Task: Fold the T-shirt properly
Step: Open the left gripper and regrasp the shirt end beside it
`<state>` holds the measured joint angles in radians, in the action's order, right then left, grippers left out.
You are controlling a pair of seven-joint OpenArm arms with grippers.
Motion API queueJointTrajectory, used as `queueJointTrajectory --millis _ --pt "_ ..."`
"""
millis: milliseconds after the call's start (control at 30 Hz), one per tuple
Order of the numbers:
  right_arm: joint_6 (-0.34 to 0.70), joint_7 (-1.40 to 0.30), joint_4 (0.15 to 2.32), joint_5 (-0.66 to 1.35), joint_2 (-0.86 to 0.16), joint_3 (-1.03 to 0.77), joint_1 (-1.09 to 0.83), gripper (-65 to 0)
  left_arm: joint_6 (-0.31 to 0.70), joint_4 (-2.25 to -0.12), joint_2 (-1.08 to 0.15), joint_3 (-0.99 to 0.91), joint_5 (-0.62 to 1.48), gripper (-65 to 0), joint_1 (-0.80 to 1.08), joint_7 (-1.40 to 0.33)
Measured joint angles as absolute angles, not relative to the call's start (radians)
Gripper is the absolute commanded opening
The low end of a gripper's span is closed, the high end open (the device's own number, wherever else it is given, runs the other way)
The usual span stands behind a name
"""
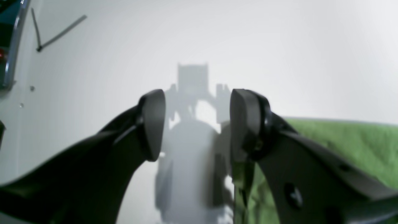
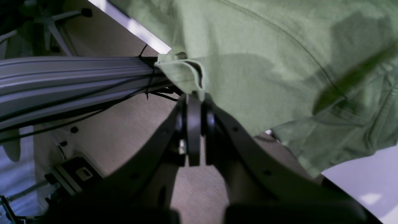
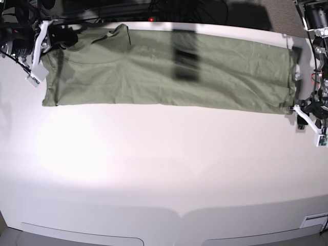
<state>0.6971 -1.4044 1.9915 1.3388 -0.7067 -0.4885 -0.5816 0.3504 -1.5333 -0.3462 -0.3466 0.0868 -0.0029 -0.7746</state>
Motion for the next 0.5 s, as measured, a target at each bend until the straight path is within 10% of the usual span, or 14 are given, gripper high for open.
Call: queueJointTrajectory --millis 500 --pt "0.697 -1.404 1.991 1.339 -0.707 -0.488 -0.582 -65.0 0.493 -1.529 -0.346 -0.347 0.334 -33.1 -0.002 -1.014"
